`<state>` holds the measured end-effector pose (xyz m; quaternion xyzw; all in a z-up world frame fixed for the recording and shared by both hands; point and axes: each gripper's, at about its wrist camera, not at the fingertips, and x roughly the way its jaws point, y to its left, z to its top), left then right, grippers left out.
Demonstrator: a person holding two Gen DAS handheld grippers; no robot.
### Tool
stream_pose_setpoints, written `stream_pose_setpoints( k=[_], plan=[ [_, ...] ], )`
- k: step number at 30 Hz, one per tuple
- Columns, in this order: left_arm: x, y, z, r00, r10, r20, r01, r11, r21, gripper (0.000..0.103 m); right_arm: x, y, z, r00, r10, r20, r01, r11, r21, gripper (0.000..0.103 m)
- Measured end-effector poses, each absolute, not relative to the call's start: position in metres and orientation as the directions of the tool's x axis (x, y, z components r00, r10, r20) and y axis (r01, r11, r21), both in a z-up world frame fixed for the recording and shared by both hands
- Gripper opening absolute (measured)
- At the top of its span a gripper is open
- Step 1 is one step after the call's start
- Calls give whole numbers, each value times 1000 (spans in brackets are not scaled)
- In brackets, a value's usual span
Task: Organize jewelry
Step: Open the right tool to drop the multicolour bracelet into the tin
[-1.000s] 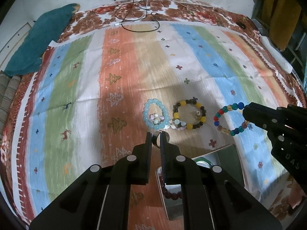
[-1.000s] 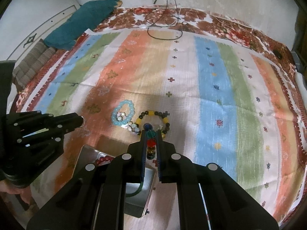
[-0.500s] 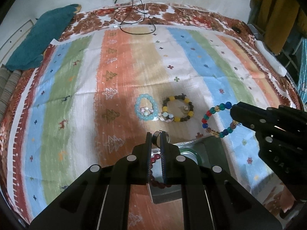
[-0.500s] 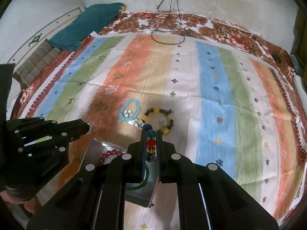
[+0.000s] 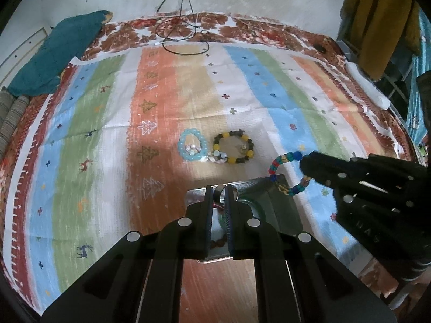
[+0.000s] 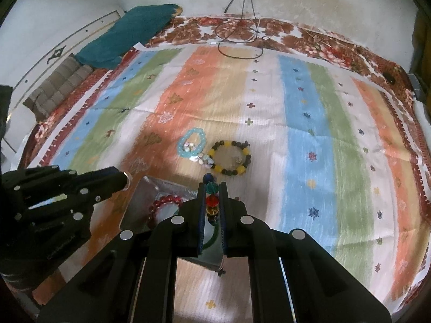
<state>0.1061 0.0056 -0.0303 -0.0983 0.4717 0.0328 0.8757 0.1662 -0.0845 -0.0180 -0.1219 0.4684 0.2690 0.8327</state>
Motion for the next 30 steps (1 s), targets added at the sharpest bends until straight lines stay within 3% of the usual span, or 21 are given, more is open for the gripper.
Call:
stream_pose_setpoints(
  k=[15,16,18,30],
  plan=[
    [105,4,-38,527,-43,-849,-155,977,-147,10,161,-85,-24,397,334,-855,-564,824,60,11],
    [106,5,-40,520,-41,-853,-163,976,-146,12,162,-85,-25,394,331,-858,-562,825,60,13],
    [106,7,-41,514,-34,-857,-176,974,-143,16,163,-87,-23,410,323,-853,-554,831,48,28],
    [112,37,-43,512,-7,-859,-263,951,-164,40,188,-96,-28,416,266,-869,-498,867,27,46]
  ],
)
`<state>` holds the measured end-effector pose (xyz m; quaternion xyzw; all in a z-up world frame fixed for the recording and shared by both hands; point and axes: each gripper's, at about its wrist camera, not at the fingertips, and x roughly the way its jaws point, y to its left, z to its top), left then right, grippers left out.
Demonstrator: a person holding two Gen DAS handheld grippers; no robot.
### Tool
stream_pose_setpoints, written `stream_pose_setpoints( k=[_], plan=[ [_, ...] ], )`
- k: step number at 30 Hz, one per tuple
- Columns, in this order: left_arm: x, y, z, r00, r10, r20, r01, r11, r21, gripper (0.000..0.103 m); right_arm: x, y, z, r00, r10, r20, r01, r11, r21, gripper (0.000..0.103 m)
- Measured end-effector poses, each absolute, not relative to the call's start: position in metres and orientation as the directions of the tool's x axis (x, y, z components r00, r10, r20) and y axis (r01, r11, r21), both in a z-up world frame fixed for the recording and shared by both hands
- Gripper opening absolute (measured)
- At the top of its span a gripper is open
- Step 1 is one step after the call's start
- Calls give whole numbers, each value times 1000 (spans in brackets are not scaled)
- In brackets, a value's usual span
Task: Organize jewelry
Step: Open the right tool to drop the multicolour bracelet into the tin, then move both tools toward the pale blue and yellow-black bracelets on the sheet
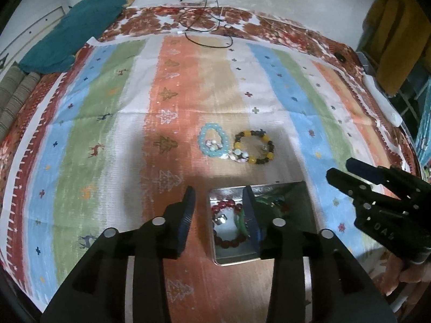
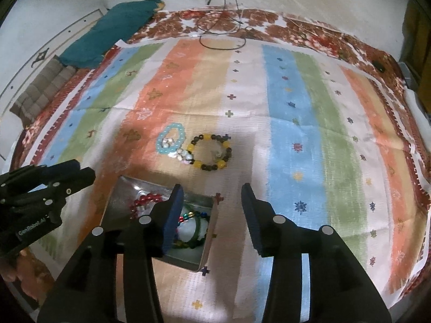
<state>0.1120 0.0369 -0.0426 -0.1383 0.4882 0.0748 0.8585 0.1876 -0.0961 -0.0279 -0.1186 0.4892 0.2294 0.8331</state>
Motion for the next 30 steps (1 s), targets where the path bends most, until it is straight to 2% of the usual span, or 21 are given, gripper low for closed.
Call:
stream_pose_setpoints(
  k=[9,14,17,30],
  plan=[
    [139,51,-50,495,12,-869,-286,946,-151,56,210,-91,-38,400,239,-885,-485,875,18,60],
    [154,62,-52,490,14,-871,-296,943,-152,62,226,-88,-46,395,211,-894,-469,883,2,63],
    [163,69,-56,486,7,-874,-306,938,-163,63,231,-82,-47,398,211,-893,-478,878,-6,69],
    [193,78,-71,453,16,-892,-304,943,-138,64,257,-70,-67,362,188,-913,-483,875,-12,69]
  ],
)
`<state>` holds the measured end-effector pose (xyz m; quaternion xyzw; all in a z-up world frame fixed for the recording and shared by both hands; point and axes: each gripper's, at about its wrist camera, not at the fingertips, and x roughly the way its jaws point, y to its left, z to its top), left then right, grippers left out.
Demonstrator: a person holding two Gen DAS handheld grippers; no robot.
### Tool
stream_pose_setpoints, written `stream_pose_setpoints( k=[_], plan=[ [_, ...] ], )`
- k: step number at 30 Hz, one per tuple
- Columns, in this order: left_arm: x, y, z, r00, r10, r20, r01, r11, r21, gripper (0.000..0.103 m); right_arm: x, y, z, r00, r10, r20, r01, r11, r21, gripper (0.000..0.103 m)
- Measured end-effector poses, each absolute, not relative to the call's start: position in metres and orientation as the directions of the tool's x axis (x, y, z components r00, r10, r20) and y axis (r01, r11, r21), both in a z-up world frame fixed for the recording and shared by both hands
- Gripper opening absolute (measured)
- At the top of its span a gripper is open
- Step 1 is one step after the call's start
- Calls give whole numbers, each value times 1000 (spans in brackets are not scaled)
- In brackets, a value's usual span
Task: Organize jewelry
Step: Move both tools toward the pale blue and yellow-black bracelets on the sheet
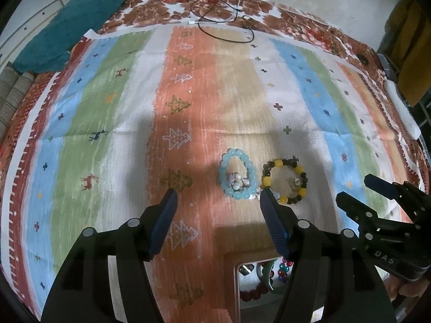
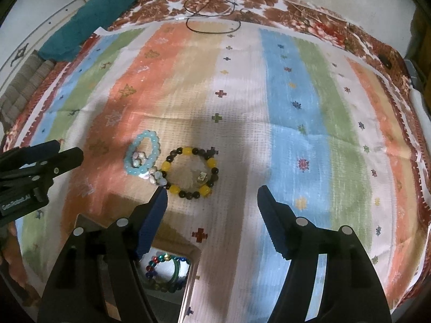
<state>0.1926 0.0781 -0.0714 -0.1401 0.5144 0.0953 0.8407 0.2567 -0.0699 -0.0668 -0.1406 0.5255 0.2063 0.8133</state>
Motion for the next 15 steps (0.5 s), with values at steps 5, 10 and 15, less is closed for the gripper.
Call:
stream_pose_setpoints(
  k=[5,10,15],
  plan=[
    [203,76,-77,440,30,-897,-286,952,-108,64,266,-67,-74,349,181,-920,-482,876,-10,69],
    [213,79,-85,418,32,-908,-276,957,-93,64,273,-64,-81,337,172,-926,-482,876,-13,69],
    [222,79,-95,399,29,-917,-263,961,-84,64,278,-60,-87,328,167,-930,-487,873,-15,69]
  ],
)
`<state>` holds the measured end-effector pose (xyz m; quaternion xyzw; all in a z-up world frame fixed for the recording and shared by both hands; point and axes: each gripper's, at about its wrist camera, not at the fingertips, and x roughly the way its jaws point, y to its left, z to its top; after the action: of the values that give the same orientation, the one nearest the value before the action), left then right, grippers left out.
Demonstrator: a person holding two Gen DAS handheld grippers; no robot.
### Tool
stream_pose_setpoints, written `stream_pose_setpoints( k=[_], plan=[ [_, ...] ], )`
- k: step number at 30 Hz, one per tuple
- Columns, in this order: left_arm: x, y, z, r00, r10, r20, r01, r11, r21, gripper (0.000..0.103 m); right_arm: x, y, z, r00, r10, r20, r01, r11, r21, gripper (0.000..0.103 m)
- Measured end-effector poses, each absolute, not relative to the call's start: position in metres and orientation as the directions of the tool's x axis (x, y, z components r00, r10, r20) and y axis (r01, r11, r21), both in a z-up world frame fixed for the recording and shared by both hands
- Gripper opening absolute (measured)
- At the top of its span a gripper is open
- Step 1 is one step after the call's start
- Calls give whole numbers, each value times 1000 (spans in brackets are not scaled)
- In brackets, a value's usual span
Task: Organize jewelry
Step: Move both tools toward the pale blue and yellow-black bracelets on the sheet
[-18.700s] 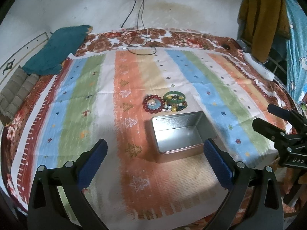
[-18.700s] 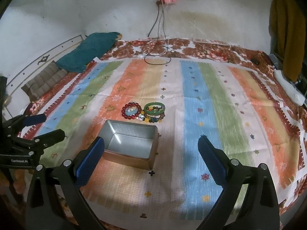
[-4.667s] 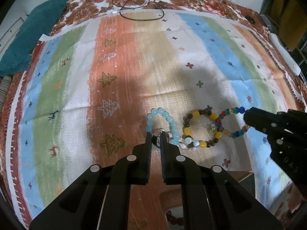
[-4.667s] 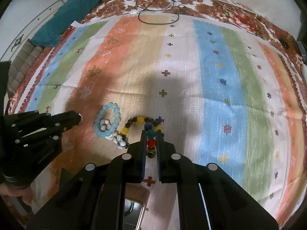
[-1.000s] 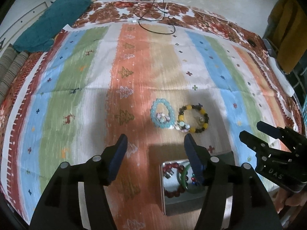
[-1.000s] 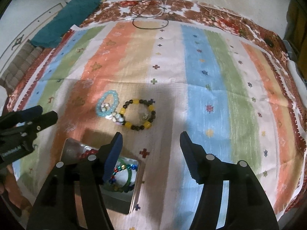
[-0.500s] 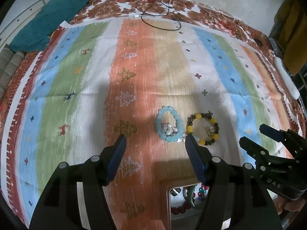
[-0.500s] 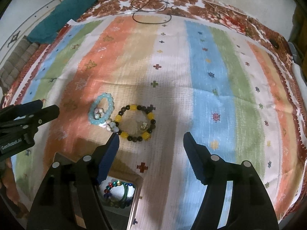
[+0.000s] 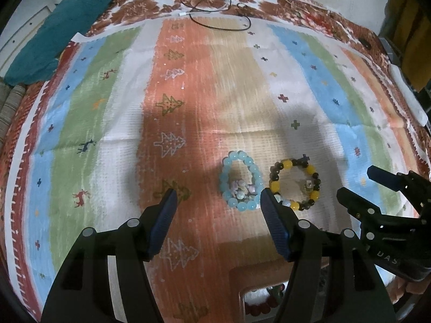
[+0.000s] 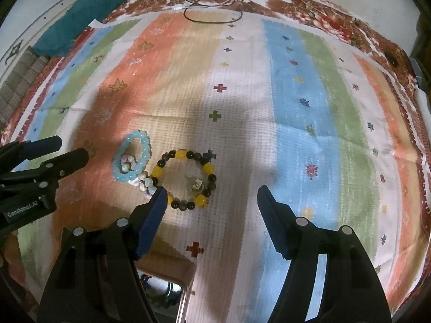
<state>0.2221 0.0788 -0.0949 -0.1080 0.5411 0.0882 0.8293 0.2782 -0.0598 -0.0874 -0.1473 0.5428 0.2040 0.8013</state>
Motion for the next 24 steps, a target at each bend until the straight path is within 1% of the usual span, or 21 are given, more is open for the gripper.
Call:
stream_pose_setpoints(
  k=[24],
  plan=[
    [261,85,-141,317,14,-948,-238,969,-65,64,311,-42,-126,258,123,-958,-486,874,-18,69]
  ],
)
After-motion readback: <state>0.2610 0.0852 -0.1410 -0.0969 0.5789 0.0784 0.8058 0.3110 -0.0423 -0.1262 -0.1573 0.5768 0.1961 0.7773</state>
